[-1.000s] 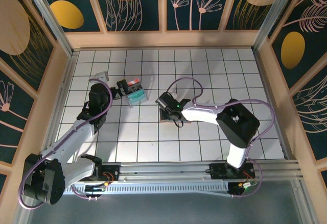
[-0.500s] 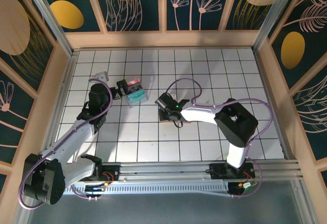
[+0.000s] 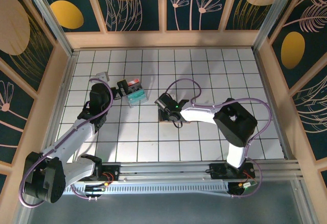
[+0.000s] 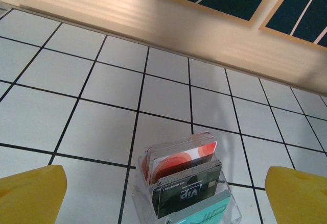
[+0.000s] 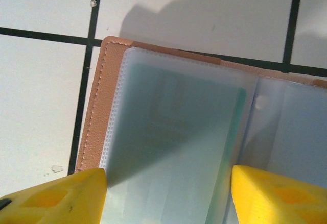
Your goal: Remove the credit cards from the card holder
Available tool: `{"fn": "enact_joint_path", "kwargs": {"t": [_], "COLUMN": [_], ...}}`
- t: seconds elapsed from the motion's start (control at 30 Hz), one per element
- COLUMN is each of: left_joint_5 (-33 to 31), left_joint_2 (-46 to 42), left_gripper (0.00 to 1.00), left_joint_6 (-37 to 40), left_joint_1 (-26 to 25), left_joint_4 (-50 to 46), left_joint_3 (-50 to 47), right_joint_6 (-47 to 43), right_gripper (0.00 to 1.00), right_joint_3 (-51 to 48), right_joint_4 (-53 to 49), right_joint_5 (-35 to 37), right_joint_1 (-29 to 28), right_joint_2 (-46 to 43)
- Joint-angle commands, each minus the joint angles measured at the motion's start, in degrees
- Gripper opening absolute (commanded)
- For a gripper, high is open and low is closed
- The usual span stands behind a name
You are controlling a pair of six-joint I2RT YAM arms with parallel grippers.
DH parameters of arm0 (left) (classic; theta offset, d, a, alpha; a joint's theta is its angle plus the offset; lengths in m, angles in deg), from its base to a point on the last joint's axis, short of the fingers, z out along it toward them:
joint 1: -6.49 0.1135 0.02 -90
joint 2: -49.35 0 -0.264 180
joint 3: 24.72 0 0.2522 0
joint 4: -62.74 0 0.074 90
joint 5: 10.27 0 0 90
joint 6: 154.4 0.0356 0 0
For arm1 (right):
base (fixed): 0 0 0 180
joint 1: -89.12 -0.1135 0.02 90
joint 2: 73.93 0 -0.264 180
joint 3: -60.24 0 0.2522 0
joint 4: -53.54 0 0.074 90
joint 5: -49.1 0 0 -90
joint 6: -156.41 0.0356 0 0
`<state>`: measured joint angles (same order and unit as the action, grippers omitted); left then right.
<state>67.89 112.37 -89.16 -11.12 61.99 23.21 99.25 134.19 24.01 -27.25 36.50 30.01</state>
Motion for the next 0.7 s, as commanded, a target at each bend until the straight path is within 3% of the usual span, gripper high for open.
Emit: {"fn": "enact_joint_path", "kwargs": {"t": [0.0,0.37,0.67], "left_joint_5": [0.8,0.4,1.1], "left_joint_2": [-0.5,-0.2,-1.5], "left_gripper": [0.99,0.99,0.99], "left_joint_6": [-0.7,-0.5,0.0], "left_joint_1": [0.3,0.3,0.3], "left_joint_4": [-0.2,-1.2,-1.7], "left_joint_3": [1.8,2.5,3.0], "right_joint_6": [-0.9,-2.6,-1.7], "right_gripper": [0.64,0.54,0.38], "right_joint_3": [-0.6,-1.7,-3.5], "right_joint_4": [0.5,-0.5,-2.8], "right_joint_5": [-2.0,-5.7,1.3], "right_joint_1": [-0.5,-1.4,-1.5], "right_joint_2": [0.9,0.2,-4.1]}}
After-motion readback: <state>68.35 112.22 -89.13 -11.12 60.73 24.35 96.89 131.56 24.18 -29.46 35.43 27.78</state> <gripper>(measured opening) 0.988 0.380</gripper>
